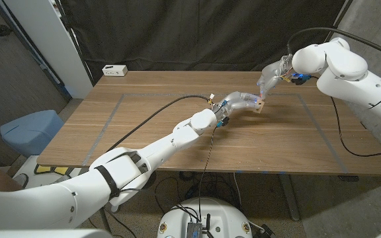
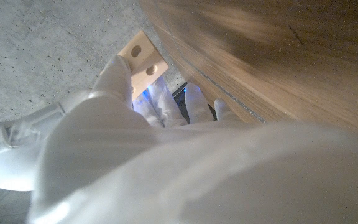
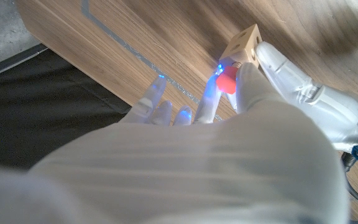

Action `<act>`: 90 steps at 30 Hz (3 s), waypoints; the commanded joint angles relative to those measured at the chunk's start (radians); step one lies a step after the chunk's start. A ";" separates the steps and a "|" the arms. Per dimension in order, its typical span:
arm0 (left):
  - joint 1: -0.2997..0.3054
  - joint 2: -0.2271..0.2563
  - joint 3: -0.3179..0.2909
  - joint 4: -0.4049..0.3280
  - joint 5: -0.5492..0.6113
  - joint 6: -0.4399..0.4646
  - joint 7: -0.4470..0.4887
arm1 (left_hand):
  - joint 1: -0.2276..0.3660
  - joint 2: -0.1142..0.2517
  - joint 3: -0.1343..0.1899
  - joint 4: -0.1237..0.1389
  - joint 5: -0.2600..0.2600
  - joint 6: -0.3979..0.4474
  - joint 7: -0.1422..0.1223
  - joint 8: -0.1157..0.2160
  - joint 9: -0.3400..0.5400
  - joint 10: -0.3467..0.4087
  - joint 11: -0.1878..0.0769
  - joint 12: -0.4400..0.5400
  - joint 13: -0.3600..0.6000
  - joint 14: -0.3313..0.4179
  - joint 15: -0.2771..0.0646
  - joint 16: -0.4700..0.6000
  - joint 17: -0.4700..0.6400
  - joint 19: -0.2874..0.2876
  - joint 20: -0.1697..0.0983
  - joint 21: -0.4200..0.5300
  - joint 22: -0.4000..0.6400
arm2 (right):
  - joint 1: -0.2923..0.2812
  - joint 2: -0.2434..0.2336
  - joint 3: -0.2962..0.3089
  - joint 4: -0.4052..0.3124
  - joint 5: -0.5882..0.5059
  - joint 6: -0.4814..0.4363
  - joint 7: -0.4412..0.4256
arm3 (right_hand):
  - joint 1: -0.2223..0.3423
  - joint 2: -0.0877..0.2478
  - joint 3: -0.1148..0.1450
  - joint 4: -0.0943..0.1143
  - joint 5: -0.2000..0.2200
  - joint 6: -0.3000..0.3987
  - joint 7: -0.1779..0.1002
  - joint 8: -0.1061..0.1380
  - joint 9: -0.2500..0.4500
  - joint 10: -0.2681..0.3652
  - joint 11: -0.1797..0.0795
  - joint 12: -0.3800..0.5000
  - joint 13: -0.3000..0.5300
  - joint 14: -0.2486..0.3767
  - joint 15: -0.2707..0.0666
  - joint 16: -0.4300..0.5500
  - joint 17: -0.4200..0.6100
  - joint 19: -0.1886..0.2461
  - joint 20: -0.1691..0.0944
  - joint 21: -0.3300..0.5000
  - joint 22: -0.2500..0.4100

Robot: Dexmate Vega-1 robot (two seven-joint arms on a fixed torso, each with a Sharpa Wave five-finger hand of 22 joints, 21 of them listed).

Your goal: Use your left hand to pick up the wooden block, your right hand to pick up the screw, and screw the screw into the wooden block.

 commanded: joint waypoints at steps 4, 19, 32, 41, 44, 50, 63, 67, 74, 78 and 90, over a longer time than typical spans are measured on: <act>0.006 0.008 0.002 -0.022 0.003 0.008 -0.003 | -0.008 0.024 0.017 0.007 0.006 0.084 0.021 0.008 0.007 0.008 -0.002 0.007 0.091 0.008 -0.051 -0.003 0.005 -0.003 0.006 -0.003 0.006 | -0.019 -0.010 0.009 -0.018 0.015 -0.023 -0.025 | -0.024 0.002 -0.003 0.012 -0.001 0.022 0.007 0.004 -0.008 0.035 0.012 0.010 0.001 0.023 -0.050 0.008 0.003 0.016 -0.014 0.005 0.003; 0.016 0.018 0.002 -0.049 0.003 0.022 -0.004 | -0.008 0.025 0.017 0.007 0.006 0.087 0.020 0.009 0.007 0.008 -0.002 0.007 0.091 0.007 -0.049 -0.003 0.005 -0.004 0.004 -0.003 0.006 | -0.028 -0.018 0.007 -0.036 0.011 -0.053 -0.037 | -0.065 0.015 -0.016 0.025 0.000 0.064 0.039 -0.003 -0.031 0.084 0.042 0.014 0.000 0.058 -0.056 0.014 0.001 0.042 -0.019 0.007 0.003; 0.015 0.017 0.004 -0.048 0.003 0.023 -0.008 | -0.010 0.025 0.017 0.008 0.006 0.086 0.020 0.008 0.007 0.008 -0.002 0.007 0.092 0.008 -0.049 -0.002 0.006 -0.006 0.005 -0.004 0.006 | -0.048 -0.025 0.013 -0.047 0.018 -0.077 -0.056 | -0.094 0.029 -0.029 0.028 0.000 0.139 0.064 -0.003 -0.052 0.148 0.042 0.021 -0.003 0.098 -0.068 0.022 -0.002 0.070 -0.025 0.008 0.003; 0.016 0.019 0.004 -0.050 0.004 0.023 -0.008 | -0.010 0.024 0.017 0.007 0.006 0.086 0.019 0.008 0.007 0.009 -0.001 0.007 0.091 0.009 -0.050 -0.002 0.005 -0.006 0.005 -0.003 0.006 | -0.054 -0.023 0.005 -0.050 0.005 -0.097 -0.072 | -0.112 0.041 -0.038 0.028 -0.001 0.205 0.083 -0.004 -0.064 0.195 0.039 0.025 -0.006 0.128 -0.075 0.027 -0.004 0.094 -0.025 0.010 0.003; 0.016 0.020 0.003 -0.053 0.003 0.026 -0.009 | -0.011 0.026 0.017 0.008 0.006 0.088 0.021 0.008 0.007 0.010 -0.001 0.007 0.091 0.008 -0.050 -0.002 0.006 -0.006 0.004 -0.003 0.006 | -0.052 -0.020 0.002 -0.048 0.003 -0.100 -0.073 | -0.118 0.046 -0.040 0.030 -0.001 0.219 0.087 -0.005 -0.066 0.202 0.040 0.024 -0.007 0.133 -0.076 0.028 -0.003 0.099 -0.027 0.010 0.003; 0.014 0.019 0.003 -0.050 0.004 0.025 -0.010 | -0.013 0.026 0.017 0.009 0.006 0.088 0.021 0.008 0.006 0.010 -0.001 0.007 0.091 0.009 -0.048 -0.002 0.006 -0.006 0.005 -0.003 0.006 | -0.051 -0.015 -0.005 -0.043 -0.006 -0.105 -0.079 | -0.133 0.055 -0.045 0.034 -0.001 0.247 0.093 -0.009 -0.069 0.230 0.041 0.028 -0.008 0.152 -0.080 0.033 -0.003 0.109 -0.028 0.010 0.003; 0.004 0.011 0.004 -0.025 0.002 0.013 -0.017 | -0.013 0.025 0.017 0.008 0.006 0.089 0.021 0.007 0.006 0.011 -0.001 0.007 0.091 0.009 -0.048 -0.002 0.006 -0.007 0.006 -0.003 0.006 | -0.050 -0.004 -0.016 -0.033 -0.016 -0.113 -0.083 | -0.161 0.066 -0.057 0.040 -0.002 0.298 0.098 -0.015 -0.073 0.259 0.039 0.026 -0.010 0.174 -0.090 0.036 -0.003 0.122 -0.030 0.008 0.003; 0.002 0.009 0.004 -0.021 0.001 0.011 -0.018 | -0.012 0.025 0.018 0.008 0.006 0.089 0.020 0.007 0.006 0.010 -0.001 0.007 0.092 0.009 -0.048 -0.002 0.005 -0.007 0.005 -0.003 0.006 | -0.051 -0.002 -0.020 -0.033 -0.024 -0.121 -0.084 | -0.165 0.067 -0.060 0.039 -0.002 0.320 0.099 -0.016 -0.074 0.267 0.040 0.025 -0.011 0.180 -0.092 0.035 -0.004 0.127 -0.032 0.008 0.003; 0.000 0.008 0.004 -0.016 0.002 0.005 -0.018 | -0.011 0.026 0.019 0.007 0.007 0.089 0.022 0.007 0.006 0.010 -0.001 0.007 0.092 0.008 -0.048 -0.003 0.005 -0.007 0.006 -0.003 0.006 | -0.047 0.001 -0.027 -0.031 -0.039 -0.126 -0.080 | -0.196 0.062 -0.073 0.048 -0.004 0.340 0.099 -0.024 -0.076 0.282 0.040 0.023 -0.012 0.187 -0.092 0.032 -0.004 0.131 -0.032 0.007 0.003; 0.001 0.008 0.003 -0.015 0.002 0.002 -0.016 | -0.012 0.026 0.019 0.007 0.007 0.089 0.020 0.007 0.006 0.011 -0.001 0.007 0.092 0.009 -0.049 -0.002 0.005 -0.007 0.005 -0.003 0.006 | -0.039 0.006 -0.038 -0.029 -0.059 -0.131 -0.068 | -0.218 0.052 -0.083 0.053 -0.004 0.340 0.103 -0.033 -0.076 0.283 0.041 0.019 -0.013 0.190 -0.092 0.028 -0.006 0.132 -0.032 0.005 0.003; -0.006 0.001 0.002 0.006 0.001 -0.010 -0.016 | -0.013 0.026 0.019 0.007 0.007 0.090 0.019 0.006 0.006 0.011 -0.001 0.007 0.092 0.009 -0.048 -0.003 0.005 -0.006 0.005 -0.002 0.006 | -0.026 0.015 -0.045 -0.025 -0.091 -0.138 -0.037 | -0.285 0.023 -0.114 0.068 -0.002 0.313 0.116 -0.074 -0.075 0.268 0.068 0.000 -0.013 0.191 -0.084 0.014 -0.008 0.129 -0.028 0.001 0.004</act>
